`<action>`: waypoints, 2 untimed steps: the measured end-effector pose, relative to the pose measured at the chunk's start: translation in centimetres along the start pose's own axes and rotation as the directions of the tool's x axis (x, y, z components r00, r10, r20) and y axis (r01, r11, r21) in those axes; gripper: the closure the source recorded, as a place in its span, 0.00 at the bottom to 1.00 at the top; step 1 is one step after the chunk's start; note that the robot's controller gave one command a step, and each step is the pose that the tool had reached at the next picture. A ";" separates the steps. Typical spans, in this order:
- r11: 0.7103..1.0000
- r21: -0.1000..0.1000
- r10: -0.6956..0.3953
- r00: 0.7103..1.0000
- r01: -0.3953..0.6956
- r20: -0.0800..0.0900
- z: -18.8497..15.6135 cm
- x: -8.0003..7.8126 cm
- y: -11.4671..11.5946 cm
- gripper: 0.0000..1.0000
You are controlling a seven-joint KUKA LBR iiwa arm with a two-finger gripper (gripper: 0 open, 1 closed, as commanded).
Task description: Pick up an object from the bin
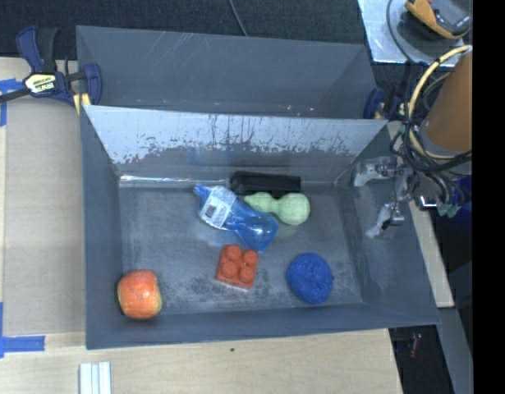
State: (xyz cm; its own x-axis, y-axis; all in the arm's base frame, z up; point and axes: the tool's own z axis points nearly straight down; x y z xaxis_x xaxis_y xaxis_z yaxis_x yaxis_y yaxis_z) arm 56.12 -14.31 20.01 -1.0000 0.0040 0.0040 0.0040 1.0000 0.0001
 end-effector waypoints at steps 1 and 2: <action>1.000 0.001 -0.003 1.000 0.003 0.008 -0.5 -0.1 0.1 0.00; 0.963 0.006 -0.270 0.963 0.270 0.012 3.2 1.8 1.4 0.00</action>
Offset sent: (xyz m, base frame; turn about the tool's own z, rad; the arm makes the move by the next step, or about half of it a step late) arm -0.0361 0.0238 -0.0627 -0.4771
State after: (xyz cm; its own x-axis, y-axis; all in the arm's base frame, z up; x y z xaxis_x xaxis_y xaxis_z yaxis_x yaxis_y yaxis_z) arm 54.30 -12.95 16.85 -0.9639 -0.2662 -0.0079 -0.2661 0.9639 -0.0045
